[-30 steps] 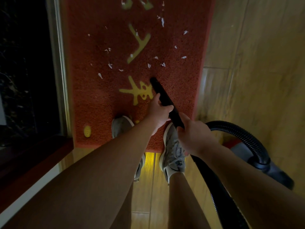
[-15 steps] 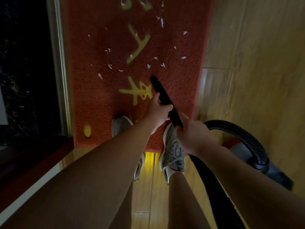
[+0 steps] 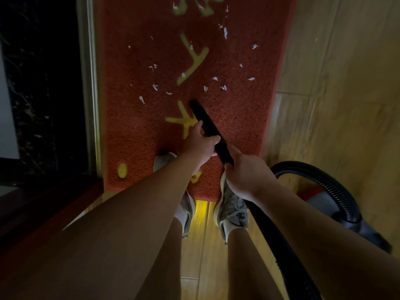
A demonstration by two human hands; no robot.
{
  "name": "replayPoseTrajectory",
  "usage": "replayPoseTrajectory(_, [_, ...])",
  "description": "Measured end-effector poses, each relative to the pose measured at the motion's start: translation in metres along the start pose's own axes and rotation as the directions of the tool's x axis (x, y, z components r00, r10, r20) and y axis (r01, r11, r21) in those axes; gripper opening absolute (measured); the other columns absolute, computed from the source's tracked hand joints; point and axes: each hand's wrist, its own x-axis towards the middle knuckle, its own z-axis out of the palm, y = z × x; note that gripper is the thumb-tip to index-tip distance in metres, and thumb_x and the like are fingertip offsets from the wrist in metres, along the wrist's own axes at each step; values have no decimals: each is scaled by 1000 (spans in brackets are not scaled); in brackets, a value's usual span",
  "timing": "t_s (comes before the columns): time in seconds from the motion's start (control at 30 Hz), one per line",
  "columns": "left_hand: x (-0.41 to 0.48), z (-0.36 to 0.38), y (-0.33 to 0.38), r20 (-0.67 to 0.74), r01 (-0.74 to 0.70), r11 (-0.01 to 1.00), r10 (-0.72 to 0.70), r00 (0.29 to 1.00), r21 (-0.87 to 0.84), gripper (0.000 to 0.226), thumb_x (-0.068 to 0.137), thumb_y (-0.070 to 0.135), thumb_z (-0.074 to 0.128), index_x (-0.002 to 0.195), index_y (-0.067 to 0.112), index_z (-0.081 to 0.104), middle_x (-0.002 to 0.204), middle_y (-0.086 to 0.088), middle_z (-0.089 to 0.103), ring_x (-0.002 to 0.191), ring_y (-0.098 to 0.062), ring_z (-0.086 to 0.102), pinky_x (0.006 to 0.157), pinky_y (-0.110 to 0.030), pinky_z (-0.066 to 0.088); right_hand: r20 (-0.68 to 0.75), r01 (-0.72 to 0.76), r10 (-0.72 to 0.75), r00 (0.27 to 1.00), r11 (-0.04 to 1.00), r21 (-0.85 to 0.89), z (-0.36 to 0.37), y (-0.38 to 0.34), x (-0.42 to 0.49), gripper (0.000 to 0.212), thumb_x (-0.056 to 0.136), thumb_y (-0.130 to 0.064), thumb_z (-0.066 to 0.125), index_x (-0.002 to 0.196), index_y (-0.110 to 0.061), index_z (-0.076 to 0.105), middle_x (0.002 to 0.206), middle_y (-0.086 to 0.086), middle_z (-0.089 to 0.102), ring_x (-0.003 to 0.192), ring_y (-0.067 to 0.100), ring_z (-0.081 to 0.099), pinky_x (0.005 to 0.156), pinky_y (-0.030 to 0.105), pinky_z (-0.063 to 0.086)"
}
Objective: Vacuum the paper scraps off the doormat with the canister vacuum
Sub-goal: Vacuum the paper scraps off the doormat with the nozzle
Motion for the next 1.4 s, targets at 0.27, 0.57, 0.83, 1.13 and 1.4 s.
replayPoseTrajectory(0.27, [6,-21,14,-53,-10,1000,8,999,-25,76,96,0,62,159,21,25,148,-16,46,124,-30,58,63,-24,59,14,19,-18,1000,999,-42,-3,-26,15,57,99,-24,41,153,-36,27,82,5,64,72,25,62,60,33,47])
replayPoseTrajectory(0.57, [15,-42,22,-69,-20,998,16,997,-60,78,94,1,64,159,23,26,146,-17,49,119,-32,62,63,-27,61,28,34,-33,999,998,-48,-5,-48,25,59,98,-20,41,153,-37,26,75,2,62,63,19,60,54,31,45])
replayPoseTrajectory(0.83, [18,-61,25,-86,-30,997,23,996,-74,77,95,2,63,158,23,24,152,-17,42,124,-34,58,60,-26,60,52,42,-39,998,998,-52,-1,-64,34,59,96,-20,42,152,-35,27,91,7,68,74,23,61,59,31,42])
replayPoseTrajectory(1.13, [13,-79,32,-88,-43,993,33,996,-112,76,97,1,59,160,21,21,154,-17,38,109,-24,56,62,-25,58,44,79,-75,996,991,-105,3,-82,39,58,100,-24,40,155,-34,25,92,8,68,75,23,62,64,32,47])
replayPoseTrajectory(1.4, [11,-92,33,-97,-56,991,45,994,-117,76,97,3,60,160,22,21,156,-17,36,123,-31,58,70,-28,60,54,93,-87,995,988,-120,7,-92,43,59,98,-24,40,155,-35,25,89,10,67,76,28,65,60,33,49])
